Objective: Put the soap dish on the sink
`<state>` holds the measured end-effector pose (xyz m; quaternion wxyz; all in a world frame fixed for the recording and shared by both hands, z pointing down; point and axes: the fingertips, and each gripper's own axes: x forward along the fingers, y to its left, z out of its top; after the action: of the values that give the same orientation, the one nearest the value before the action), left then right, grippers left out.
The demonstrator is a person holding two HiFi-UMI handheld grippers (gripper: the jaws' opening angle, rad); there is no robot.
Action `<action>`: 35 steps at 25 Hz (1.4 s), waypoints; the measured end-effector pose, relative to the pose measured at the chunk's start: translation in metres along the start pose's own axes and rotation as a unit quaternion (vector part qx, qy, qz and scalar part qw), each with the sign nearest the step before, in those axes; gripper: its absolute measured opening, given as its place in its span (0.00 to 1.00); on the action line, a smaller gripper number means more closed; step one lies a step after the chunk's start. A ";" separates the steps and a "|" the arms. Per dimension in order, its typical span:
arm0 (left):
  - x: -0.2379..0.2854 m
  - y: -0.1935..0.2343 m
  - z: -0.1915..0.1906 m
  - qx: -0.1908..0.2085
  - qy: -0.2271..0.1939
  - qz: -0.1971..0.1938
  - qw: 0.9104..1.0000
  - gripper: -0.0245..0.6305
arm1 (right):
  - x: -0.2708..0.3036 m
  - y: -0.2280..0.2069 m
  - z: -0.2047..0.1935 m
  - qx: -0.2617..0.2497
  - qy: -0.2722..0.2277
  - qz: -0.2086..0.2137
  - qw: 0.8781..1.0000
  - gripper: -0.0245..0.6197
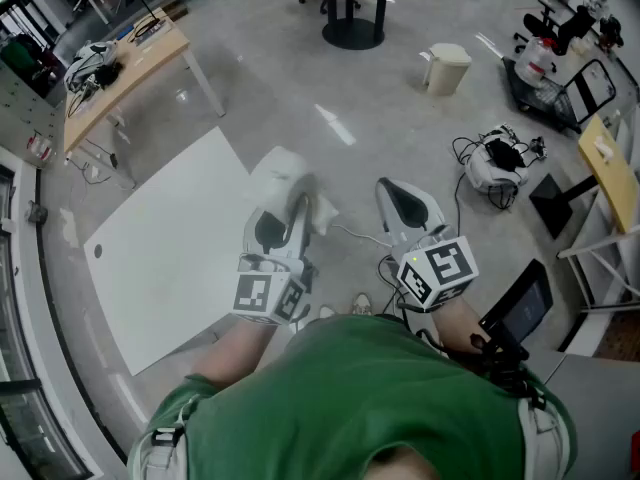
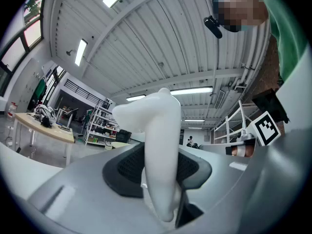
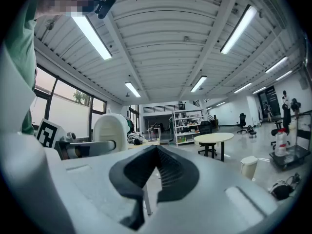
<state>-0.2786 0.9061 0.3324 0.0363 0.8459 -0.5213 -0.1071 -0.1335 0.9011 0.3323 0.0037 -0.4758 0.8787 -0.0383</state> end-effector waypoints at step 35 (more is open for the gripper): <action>0.141 -0.053 -0.061 0.010 0.042 0.025 0.999 0.27 | 0.016 -0.162 -0.019 0.027 0.007 -0.016 0.999 0.04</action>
<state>-0.1578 0.8020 0.3630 0.0522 0.8368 -0.5411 -0.0656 -0.0082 0.8006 0.3633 0.0100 -0.4895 0.8695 -0.0649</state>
